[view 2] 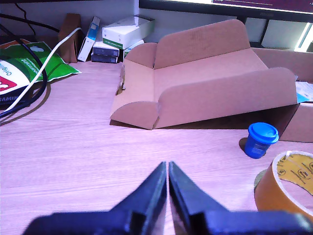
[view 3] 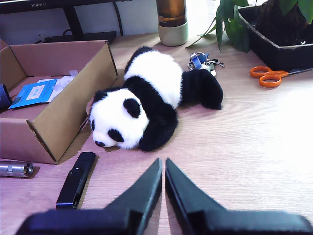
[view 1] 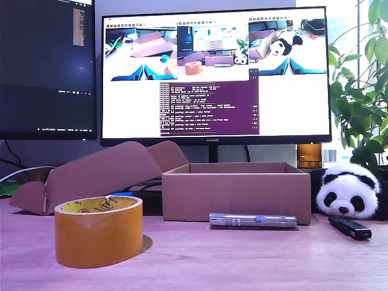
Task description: Pick up the USB drive and place it inside the cardboard box
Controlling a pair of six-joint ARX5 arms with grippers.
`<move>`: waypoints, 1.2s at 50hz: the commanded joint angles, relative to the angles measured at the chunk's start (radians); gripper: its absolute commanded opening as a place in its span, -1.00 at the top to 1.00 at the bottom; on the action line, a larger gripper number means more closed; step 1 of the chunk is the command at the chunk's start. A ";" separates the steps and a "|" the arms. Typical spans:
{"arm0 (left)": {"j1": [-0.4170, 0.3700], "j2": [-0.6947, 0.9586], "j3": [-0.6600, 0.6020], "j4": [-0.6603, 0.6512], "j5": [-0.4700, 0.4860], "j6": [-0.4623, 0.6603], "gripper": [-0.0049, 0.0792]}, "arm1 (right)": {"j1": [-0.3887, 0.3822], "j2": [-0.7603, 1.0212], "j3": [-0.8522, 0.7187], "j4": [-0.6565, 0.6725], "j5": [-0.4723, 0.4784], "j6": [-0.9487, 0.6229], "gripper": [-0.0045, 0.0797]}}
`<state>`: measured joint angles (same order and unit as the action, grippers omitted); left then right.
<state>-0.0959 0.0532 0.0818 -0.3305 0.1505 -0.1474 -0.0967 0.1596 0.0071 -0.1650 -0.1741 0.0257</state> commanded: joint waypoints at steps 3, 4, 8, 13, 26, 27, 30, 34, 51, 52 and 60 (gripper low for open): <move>0.002 -0.055 -0.013 0.017 0.096 -0.047 0.93 | 0.005 -0.003 0.000 0.040 -0.011 0.215 0.92; 0.002 -0.055 -0.013 0.017 0.096 -0.047 0.93 | 0.005 -0.003 0.000 0.040 -0.011 0.214 0.92; 0.002 -0.055 -0.013 0.018 0.096 -0.048 0.93 | 0.005 -0.003 0.000 0.040 -0.011 0.214 0.92; 0.001 -0.055 -0.013 0.019 0.142 -0.059 0.93 | 0.005 -0.003 0.000 0.045 -0.051 0.215 0.92; -0.049 -0.055 -0.013 0.021 0.370 -0.061 0.93 | 0.085 -0.003 0.000 0.048 -0.107 0.288 0.92; -0.057 -0.055 -0.013 0.021 0.387 -0.061 0.93 | 0.096 -0.003 0.000 0.048 -0.107 0.293 0.92; -0.084 -0.055 -0.013 0.021 0.412 -0.062 0.93 | 0.130 -0.001 0.000 0.047 -0.103 0.302 0.92; -0.123 -0.055 -0.013 0.023 0.441 -0.060 0.93 | 0.174 0.000 0.001 0.038 -0.080 0.334 0.92; -0.334 -0.055 -0.021 0.024 0.443 -0.028 0.93 | 0.342 0.072 0.078 -0.112 0.065 0.349 0.92; -0.343 -0.055 -0.022 0.024 0.437 -0.029 0.93 | 0.347 0.082 0.094 -0.125 0.071 0.349 0.92; -0.401 -0.055 -0.022 0.022 0.412 -0.028 0.93 | 0.381 0.214 0.223 -0.203 0.127 0.354 0.92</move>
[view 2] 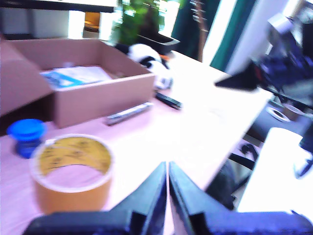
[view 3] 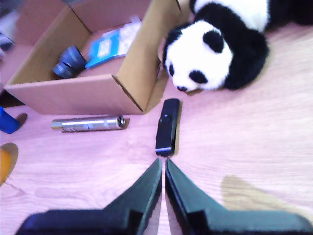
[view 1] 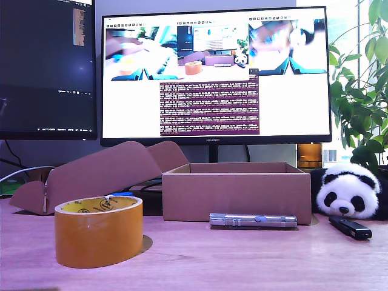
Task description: Pick up the USB drive and place it inside the cardboard box
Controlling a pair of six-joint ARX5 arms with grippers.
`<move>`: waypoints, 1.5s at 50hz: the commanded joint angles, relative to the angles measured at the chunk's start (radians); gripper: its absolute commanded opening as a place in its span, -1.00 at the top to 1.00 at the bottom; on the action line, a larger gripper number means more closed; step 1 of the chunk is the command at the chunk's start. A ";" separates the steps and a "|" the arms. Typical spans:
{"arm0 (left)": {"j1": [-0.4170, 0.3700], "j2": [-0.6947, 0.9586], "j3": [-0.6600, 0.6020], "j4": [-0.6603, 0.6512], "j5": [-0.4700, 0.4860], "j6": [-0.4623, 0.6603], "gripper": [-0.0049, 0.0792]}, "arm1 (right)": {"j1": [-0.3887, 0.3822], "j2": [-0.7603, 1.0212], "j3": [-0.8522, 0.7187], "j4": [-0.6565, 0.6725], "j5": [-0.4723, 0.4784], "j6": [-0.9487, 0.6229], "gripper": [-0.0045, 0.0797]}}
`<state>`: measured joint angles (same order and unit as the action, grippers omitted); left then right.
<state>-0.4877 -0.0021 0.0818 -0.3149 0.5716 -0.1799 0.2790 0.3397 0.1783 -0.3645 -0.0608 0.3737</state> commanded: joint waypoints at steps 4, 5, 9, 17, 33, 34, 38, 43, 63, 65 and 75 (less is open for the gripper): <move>-0.023 0.001 -0.022 0.006 -0.027 0.005 0.93 | 0.012 0.125 0.120 -0.044 0.020 0.023 0.92; -0.026 0.001 -0.022 0.005 -0.030 0.005 0.93 | 0.012 0.150 0.138 -0.054 0.019 0.029 0.92; -0.030 0.001 -0.022 0.005 -0.034 0.005 0.93 | 0.017 0.256 0.209 -0.092 0.019 0.035 0.92; -0.031 0.001 -0.022 -0.003 -0.034 0.005 0.93 | 0.022 0.485 0.350 -0.162 0.019 0.034 0.92; -0.031 0.001 -0.022 -0.038 -0.034 0.026 0.93 | 0.042 0.877 0.584 -0.287 0.015 0.019 0.24; -0.031 0.001 -0.022 -0.040 -0.034 0.027 0.93 | 0.044 0.905 0.595 -0.291 0.015 0.019 0.24; -0.031 0.001 -0.022 -0.045 -0.035 0.031 0.93 | 0.058 0.984 0.634 -0.299 0.012 0.014 0.23; -0.031 0.001 -0.022 -0.053 -0.039 0.031 0.93 | 0.079 1.066 0.672 -0.291 0.012 0.010 0.22; -0.031 0.001 -0.022 -0.060 -0.057 0.035 0.93 | 0.098 1.268 0.762 -0.303 0.069 -0.043 0.22; -0.031 0.001 -0.022 -0.060 -0.057 0.036 0.93 | 0.098 1.278 0.763 -0.302 0.073 -0.046 0.22; -0.031 0.001 -0.022 -0.060 -0.060 0.042 0.93 | 0.098 1.314 0.763 -0.303 0.095 -0.066 0.22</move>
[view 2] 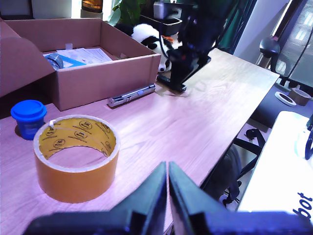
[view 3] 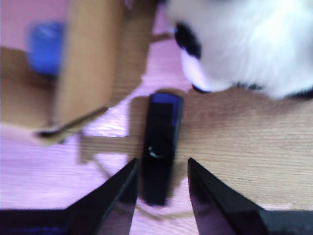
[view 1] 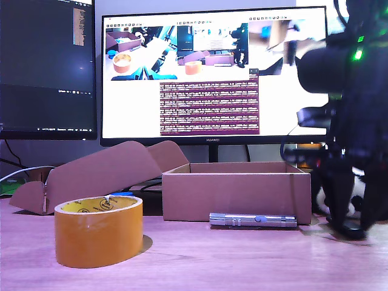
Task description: Pick up the USB drive and place it inside the cardboard box
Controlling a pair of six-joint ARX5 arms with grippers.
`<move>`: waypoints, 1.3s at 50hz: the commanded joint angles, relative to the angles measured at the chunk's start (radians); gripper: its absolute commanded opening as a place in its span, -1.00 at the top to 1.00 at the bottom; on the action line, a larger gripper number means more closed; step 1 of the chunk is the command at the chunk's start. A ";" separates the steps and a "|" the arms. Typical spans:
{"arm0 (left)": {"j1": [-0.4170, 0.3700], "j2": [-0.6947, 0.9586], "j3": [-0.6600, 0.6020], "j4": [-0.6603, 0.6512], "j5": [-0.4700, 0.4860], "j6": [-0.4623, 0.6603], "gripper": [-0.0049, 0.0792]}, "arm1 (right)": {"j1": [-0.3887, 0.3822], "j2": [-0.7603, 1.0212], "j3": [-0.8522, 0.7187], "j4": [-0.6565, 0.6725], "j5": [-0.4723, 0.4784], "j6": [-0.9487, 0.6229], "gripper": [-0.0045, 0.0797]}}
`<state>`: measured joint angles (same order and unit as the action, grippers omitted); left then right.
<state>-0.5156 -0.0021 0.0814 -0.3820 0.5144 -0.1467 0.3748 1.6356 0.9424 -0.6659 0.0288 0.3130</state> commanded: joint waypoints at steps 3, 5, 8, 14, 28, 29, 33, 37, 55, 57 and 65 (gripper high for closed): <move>-0.003 0.001 -0.021 0.007 -0.007 0.009 0.93 | 0.003 0.023 -0.001 0.003 0.005 -0.005 0.22; -0.003 0.001 -0.021 0.007 -0.007 0.009 0.93 | 0.003 0.024 -0.001 0.005 0.005 -0.005 0.23; -0.003 0.001 -0.021 0.007 -0.008 0.009 0.93 | 0.003 0.024 -0.001 0.003 0.005 -0.005 0.24; -0.003 0.001 -0.021 0.007 -0.012 0.009 0.93 | 0.003 0.024 -0.001 0.000 0.004 -0.007 0.48; -0.003 0.001 -0.021 0.008 -0.027 0.009 0.93 | 0.005 0.024 -0.001 -0.028 -0.029 -0.046 0.91; -0.003 0.001 -0.021 0.008 -0.027 0.010 0.93 | 0.005 0.024 -0.001 -0.035 -0.029 -0.050 0.91; -0.003 0.001 -0.021 0.008 -0.026 0.015 0.93 | 0.005 0.024 0.003 -0.082 -0.029 -0.049 0.91; -0.003 0.001 -0.021 0.008 -0.027 0.016 0.93 | 0.005 0.022 0.010 -0.134 -0.029 -0.049 0.91; -0.003 0.001 -0.021 0.007 -0.043 0.017 0.93 | 0.019 -0.033 0.111 -0.262 -0.160 -0.104 0.89; -0.003 0.001 -0.021 0.007 -0.048 0.017 0.93 | 0.024 -0.045 0.130 -0.276 -0.179 -0.108 0.89; -0.003 0.001 -0.021 0.008 -0.060 0.023 0.93 | 0.047 -0.092 0.212 -0.283 -0.267 -0.132 0.89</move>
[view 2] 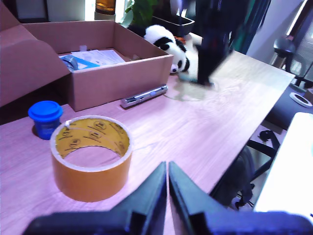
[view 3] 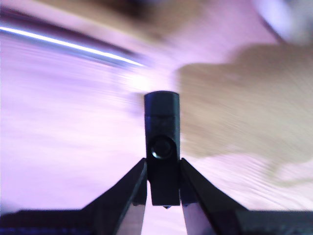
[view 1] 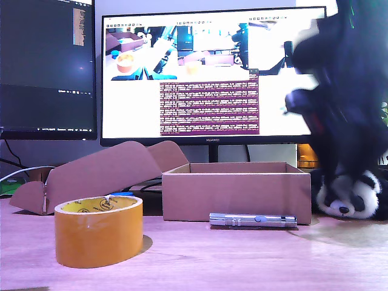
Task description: Pick up the USB drive and place it inside the cardboard box
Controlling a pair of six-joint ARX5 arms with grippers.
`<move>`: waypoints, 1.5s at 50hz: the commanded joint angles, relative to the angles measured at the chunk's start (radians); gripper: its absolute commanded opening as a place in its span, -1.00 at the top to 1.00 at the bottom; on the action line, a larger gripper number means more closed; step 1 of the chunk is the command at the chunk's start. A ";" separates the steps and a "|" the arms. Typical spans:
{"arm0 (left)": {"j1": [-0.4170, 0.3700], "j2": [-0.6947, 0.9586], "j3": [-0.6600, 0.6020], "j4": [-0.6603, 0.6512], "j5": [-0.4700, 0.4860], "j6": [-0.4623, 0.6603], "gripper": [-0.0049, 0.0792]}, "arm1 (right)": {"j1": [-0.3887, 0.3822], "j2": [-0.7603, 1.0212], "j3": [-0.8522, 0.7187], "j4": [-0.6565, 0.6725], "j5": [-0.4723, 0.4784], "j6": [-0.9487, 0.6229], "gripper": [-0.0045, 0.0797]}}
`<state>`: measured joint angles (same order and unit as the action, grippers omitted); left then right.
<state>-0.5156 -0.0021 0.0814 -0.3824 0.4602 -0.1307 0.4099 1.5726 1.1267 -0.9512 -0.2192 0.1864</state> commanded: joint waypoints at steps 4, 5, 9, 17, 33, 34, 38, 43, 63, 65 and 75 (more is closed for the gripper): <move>-0.003 0.001 -0.021 0.008 -0.014 0.008 0.93 | 0.025 -0.037 0.064 0.040 -0.034 -0.004 0.89; -0.003 0.001 -0.021 0.008 -0.019 0.008 0.93 | 0.027 -0.037 0.074 0.051 -0.034 -0.004 0.89; -0.003 0.001 -0.021 0.008 -0.026 0.008 0.93 | 0.035 -0.034 0.095 0.114 -0.031 -0.003 0.89; -0.003 0.001 -0.021 0.008 -0.032 0.008 0.93 | 0.037 -0.012 0.100 0.227 0.003 0.000 0.89; -0.003 0.001 -0.021 0.009 -0.048 0.008 0.93 | 0.034 0.163 0.185 0.294 0.076 0.000 0.89; -0.003 0.001 -0.021 0.009 -0.050 0.008 0.93 | 0.034 0.177 0.200 0.292 0.076 0.000 0.89; -0.003 0.001 -0.021 0.009 -0.051 0.008 0.93 | 0.034 0.237 0.265 0.273 0.078 -0.002 0.89; -0.003 0.001 -0.021 0.009 -0.051 0.008 0.93 | 0.034 0.312 0.358 0.222 0.083 -0.005 0.89; -0.003 0.001 -0.021 0.008 -0.077 0.008 0.93 | 0.033 0.518 0.558 0.108 0.126 -0.050 0.89; -0.003 0.001 -0.021 0.008 -0.077 0.007 0.93 | 0.033 0.528 0.558 0.108 0.126 -0.056 0.89; -0.003 0.001 -0.021 0.008 -0.077 0.007 0.93 | 0.033 0.562 0.558 0.084 0.126 -0.056 0.88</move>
<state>-0.5156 -0.0021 0.0803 -0.3817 0.3840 -0.1272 0.4400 2.1220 1.6794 -0.8650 -0.0940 0.1326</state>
